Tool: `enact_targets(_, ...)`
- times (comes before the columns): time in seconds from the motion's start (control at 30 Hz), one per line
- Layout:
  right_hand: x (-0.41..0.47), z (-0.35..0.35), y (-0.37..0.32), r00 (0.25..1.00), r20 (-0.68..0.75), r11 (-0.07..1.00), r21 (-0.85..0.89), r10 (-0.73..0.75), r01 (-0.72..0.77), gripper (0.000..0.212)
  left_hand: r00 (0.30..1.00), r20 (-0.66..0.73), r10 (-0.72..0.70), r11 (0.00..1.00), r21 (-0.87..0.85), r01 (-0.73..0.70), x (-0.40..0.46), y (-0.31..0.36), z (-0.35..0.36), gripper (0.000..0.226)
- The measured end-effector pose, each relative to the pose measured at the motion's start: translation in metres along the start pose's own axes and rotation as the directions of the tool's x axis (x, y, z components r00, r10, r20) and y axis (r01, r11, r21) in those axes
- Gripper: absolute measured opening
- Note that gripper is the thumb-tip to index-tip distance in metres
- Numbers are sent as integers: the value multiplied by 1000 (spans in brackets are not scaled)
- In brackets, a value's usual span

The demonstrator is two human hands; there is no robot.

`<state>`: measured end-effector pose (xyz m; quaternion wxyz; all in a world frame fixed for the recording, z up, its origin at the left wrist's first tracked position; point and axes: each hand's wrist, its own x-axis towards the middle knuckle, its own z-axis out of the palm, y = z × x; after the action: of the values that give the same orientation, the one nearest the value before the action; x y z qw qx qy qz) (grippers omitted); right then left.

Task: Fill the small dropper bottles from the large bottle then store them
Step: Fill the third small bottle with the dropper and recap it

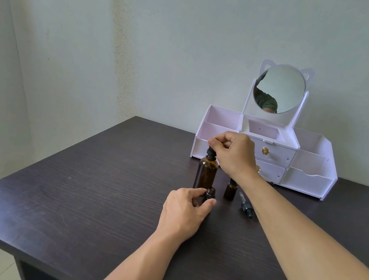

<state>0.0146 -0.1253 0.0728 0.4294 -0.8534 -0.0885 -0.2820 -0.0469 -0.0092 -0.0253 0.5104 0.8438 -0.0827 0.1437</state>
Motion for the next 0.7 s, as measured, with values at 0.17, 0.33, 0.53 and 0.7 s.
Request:
enact_targets(0.17, 5, -12, -8, 999, -28, 993, 110, 34, -31, 10, 1000, -4, -4, 1000, 0, 4, 0, 0, 1, 50)
enact_targets(0.33, 16, -30, -24, 994, -105, 981, 195, -2, 22, 10, 1000, 5, -5, 1000, -13, 5, 0, -3, 2, 44)
enact_targets(0.53, 22, -50, -43, 979, -195, 966, 238, -55, 101, 12, 1000, 5, 1, 1000, -24, -1, 1, -3, 2, 38)
enact_targets(0.7, 16, -60, -47, 979, -193, 967, 228, -68, 112, 11, 1000, -7, 7, 999, -33, -7, 1, -7, 5, 34)
